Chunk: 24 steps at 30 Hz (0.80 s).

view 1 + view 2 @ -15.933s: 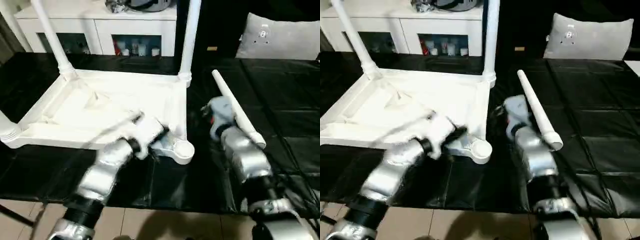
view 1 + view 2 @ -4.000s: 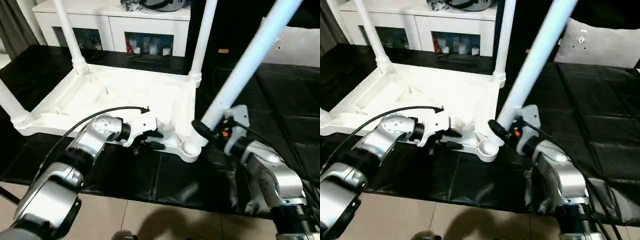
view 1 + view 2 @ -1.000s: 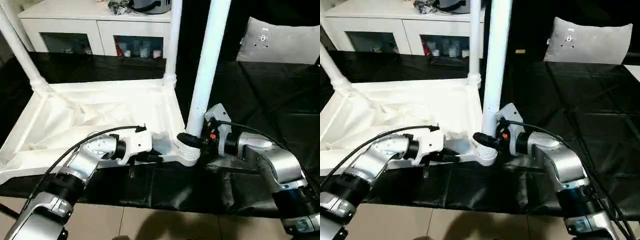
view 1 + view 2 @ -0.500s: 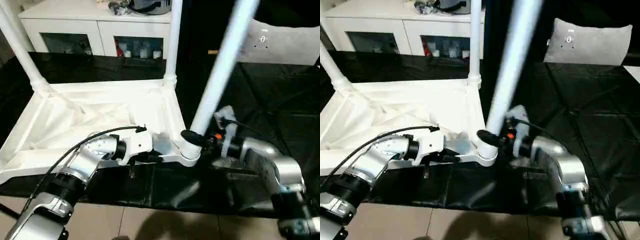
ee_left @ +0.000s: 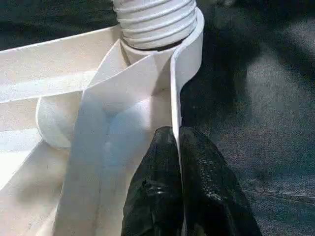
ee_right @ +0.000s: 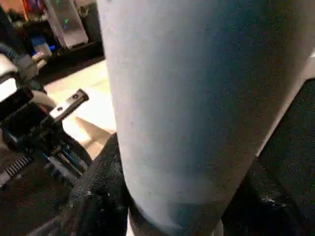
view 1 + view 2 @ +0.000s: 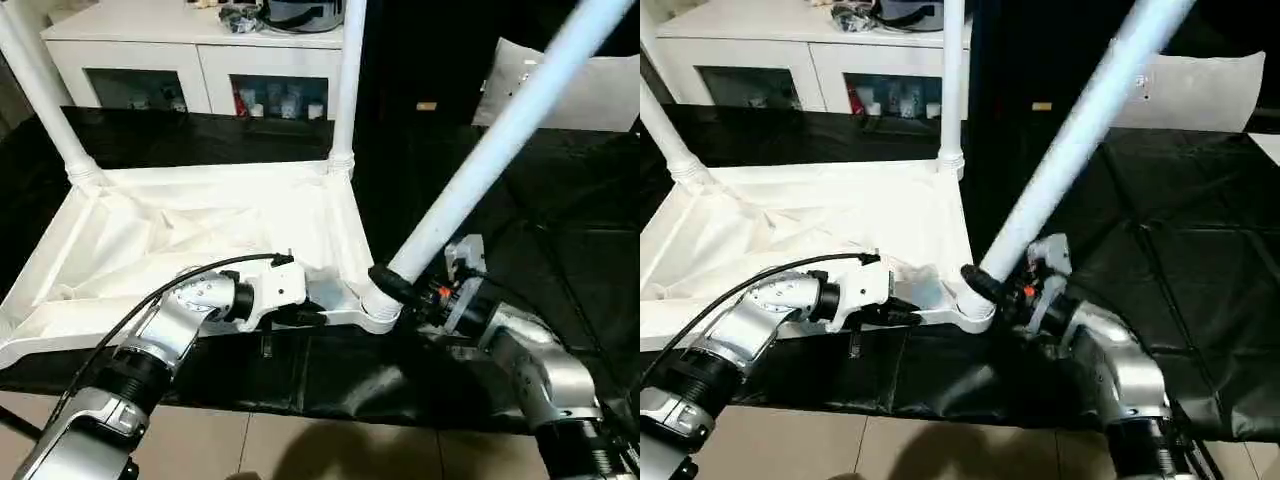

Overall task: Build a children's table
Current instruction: Insert table leg to table base

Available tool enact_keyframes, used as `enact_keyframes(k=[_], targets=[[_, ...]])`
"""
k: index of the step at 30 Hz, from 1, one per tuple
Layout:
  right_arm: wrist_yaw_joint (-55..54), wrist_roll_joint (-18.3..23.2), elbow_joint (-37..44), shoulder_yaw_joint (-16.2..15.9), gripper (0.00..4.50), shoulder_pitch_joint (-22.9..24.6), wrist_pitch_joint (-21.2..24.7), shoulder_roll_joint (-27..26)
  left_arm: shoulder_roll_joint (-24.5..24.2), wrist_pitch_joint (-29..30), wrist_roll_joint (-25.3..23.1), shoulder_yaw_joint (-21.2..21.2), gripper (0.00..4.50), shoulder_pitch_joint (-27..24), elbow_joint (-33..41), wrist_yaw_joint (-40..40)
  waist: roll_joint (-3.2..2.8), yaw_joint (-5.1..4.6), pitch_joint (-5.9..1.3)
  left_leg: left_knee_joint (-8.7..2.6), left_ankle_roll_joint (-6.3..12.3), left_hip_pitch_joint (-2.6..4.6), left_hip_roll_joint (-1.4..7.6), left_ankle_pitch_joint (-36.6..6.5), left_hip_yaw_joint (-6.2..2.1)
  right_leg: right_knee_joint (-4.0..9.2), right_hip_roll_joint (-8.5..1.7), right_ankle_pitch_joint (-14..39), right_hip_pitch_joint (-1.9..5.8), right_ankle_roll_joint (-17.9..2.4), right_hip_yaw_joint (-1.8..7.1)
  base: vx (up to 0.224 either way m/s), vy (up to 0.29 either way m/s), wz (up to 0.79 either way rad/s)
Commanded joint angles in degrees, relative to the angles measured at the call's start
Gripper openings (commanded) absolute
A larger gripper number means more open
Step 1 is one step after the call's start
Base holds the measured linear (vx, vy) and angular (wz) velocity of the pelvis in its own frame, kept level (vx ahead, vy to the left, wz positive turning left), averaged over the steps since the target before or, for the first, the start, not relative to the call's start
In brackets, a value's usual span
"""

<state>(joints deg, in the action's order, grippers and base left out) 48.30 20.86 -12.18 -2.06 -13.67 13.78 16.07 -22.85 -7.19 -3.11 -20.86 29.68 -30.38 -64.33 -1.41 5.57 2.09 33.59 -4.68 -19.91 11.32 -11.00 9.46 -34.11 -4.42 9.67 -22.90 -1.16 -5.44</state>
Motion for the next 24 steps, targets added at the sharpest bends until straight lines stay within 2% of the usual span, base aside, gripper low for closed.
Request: enact_keyframes(k=[1, 6, 10, 11, 14, 17, 18, 19, 20, 21, 22, 23, 24], targets=[[-0.34, -5.23, -3.72, -3.28, 1.91, 1.46, 0.25, 1.32, -0.28, 0.16, -0.60, 0.18, 0.00, -0.19, -0.29, 0.87, -0.08, 0.10, -2.89, -4.27, 0.95, -0.05, 1.60, -14.96, -0.44, 5.26, -4.09, 23.47, 2.81, -6.45, 2.79, 0.000, 0.000, 0.00], [0.83, -8.61, -5.08, -6.43, 1.91, 0.50, -1.35, 2.73, -0.80, 0.00, -0.69, -0.35, 0.00, -0.43, 0.33, -0.33, 0.06, -0.19, -2.88, -4.33, 1.22, -0.12, 1.60, -15.47, -0.51, 5.21, -4.06, 23.64, 2.87, -6.44, 2.79, 0.000, 0.000, 0.00], [2.12, -10.83, -8.09, -9.44, 1.91, -2.08, -0.89, 3.54, -1.33, -0.86, -0.52, -1.09, 0.00, -0.09, 0.39, -2.70, -0.06, -0.71, -2.67, -4.37, 1.14, -0.04, 1.40, -17.16, -0.58, 5.55, -4.02, 26.80, 2.82, -5.83, 2.60, 0.000, 0.000, 0.00], [3.10, -11.85, -9.03, -10.91, 1.91, -2.95, -0.62, 4.04, -1.53, -1.37, -0.65, -1.43, 0.00, 0.36, 0.02, -3.51, -0.21, -0.85, -2.55, -4.43, 1.04, 0.05, 1.40, -18.08, -0.63, 5.75, -3.98, 28.06, 2.74, -5.49, 2.54, 0.000, 0.000, 0.00], [4.64, -13.02, -10.18, -12.73, 1.91, -4.32, 0.17, 4.42, -1.61, -2.42, -1.08, -1.87, 0.00, 1.79, -1.41, -4.48, -0.26, -1.30, -2.33, -4.42, 0.91, 0.57, 1.27, -20.60, -0.68, 6.31, -3.94, 31.04, 2.52, -4.81, 2.42, 0.000, 0.000, 0.00], [5.15, -13.15, -10.33, -13.33, 1.91, -4.84, 0.58, 4.37, -1.46, -2.92, -1.26, -2.03, 0.00, 2.84, -2.38, -4.84, -0.20, -1.53, -2.38, -4.56, 0.89, 0.92, 1.26, -21.36, -0.82, 6.57, -4.01, 32.41, 2.58, -4.31, 2.33, 0.000, 0.000, 0.00], [5.47, -12.61, -10.36, -13.45, 1.91, -5.26, 1.44, 4.12, -0.98, -3.45, -1.36, -2.05, 0.00, 4.24, -3.91, -5.02, -0.37, -1.58, -2.36, -4.62, 0.90, 0.85, 1.26, -21.18, -0.88, 6.51, -3.99, 31.89, 2.63, -4.47, 2.34, 0.000, 0.000, 0.00], [5.67, -12.29, -10.32, -13.51, 1.91, -5.38, 1.94, 4.06, -0.60, -3.95, -1.45, -2.04, 0.00, 5.32, -5.29, -5.10, -0.30, -1.68, -2.37, -4.63, 0.99, 0.88, 1.28, -21.26, -0.85, 6.49, -3.88, 31.24, 2.58, -4.71, 2.36, 0.000, 0.000, 0.00], [5.91, -12.09, -10.11, -13.61, 1.91, -5.30, 2.28, 4.10, -0.19, -4.73, -1.66, -2.00, 0.00, 6.61, -7.01, -5.04, -0.48, -1.82, -1.97, -4.66, 1.19, 0.88, 1.12, -21.88, -0.72, 6.86, -3.65, 31.92, 2.37, -4.54, 2.26, 0.000, 0.000, 0.00], [5.99, -12.06, -10.01, -13.66, 1.91, -5.24, 2.35, 4.14, -0.08, -5.01, -1.73, -1.98, 0.00, 7.03, -7.57, -5.01, -0.40, -1.83, -2.11, -4.54, 1.00, 1.09, 1.13, -22.24, -0.77, 6.78, -3.76, 32.21, 2.36, -4.50, 2.25, 0.000, 0.000, 0.00], [6.11, -11.88, -9.75, -13.64, 1.91, -5.08, 2.65, 4.16, 0.31, -5.78, -2.03, -1.93, 0.00, 8.45, -9.49, -4.84, -0.32, -1.90, -2.08, -4.65, 1.06, 0.93, 1.17, -22.38, -0.88, 6.77, -3.85, 32.61, 2.56, -4.46, 2.20, 0.000, 0.000, 0.00], [6.26, -11.70, -9.55, -13.57, 1.91, -4.93, 2.96, 4.16, 0.60, -6.51, -2.35, -1.87, 0.00, 9.72, -11.25, -4.66, -0.56, -1.85, -1.91, -4.58, 1.02, 1.22, 1.14, -23.11, -0.87, 7.03, -3.87, 33.84, 2.22, -4.12, 2.16, 0.000, 0.000, 0.00], [6.26, -11.70, -9.55, -13.57, 1.91, -4.93, 2.96, 4.16, 0.60, -6.51, -2.35, -1.87, 0.00, 9.72, -11.25, -4.66, -0.47, -1.94, -1.81, -4.48, 1.17, 1.37, 0.98, -23.50, -0.79, 7.38, -3.71, 34.80, 2.05, -3.78, 2.02, 0.000, 0.000, 0.00]])
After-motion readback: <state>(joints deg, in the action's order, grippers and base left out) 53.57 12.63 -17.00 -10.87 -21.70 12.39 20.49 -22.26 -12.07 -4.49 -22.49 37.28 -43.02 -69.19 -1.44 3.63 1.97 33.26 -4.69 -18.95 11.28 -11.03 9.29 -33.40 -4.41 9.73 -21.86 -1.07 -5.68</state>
